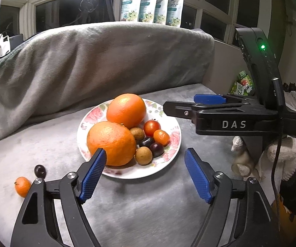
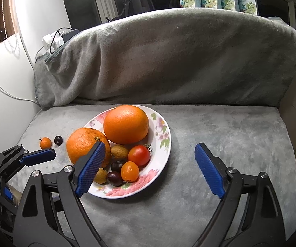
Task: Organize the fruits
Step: 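Move both open grippers back toward the tangerine and dark plum on the fleece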
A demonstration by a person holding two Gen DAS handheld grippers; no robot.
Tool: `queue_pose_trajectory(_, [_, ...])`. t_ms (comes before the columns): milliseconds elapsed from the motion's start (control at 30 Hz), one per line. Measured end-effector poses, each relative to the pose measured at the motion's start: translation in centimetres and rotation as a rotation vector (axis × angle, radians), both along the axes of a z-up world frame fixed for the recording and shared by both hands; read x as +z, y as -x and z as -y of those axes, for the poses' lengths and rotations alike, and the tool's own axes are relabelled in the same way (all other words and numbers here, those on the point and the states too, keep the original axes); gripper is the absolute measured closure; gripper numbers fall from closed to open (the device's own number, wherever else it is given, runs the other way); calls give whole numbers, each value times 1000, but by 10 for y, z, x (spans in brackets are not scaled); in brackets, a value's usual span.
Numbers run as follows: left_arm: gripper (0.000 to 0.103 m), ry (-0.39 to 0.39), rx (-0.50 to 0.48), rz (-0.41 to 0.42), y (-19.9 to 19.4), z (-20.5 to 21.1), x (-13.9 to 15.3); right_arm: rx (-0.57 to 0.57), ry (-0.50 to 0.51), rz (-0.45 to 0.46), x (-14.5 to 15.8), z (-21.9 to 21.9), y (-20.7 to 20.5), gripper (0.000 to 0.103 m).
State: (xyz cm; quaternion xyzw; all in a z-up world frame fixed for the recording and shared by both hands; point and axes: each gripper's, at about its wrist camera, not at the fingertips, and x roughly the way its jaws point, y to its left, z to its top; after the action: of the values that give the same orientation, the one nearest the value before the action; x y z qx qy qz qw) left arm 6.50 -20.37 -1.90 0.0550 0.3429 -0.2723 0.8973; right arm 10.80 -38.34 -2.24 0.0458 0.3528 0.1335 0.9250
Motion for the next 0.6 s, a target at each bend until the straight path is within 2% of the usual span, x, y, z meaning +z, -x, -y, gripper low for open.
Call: queue_pose_trajectory(600, [23,14,52,43,13,-33,16,7,-38,37,24,-20,20,12])
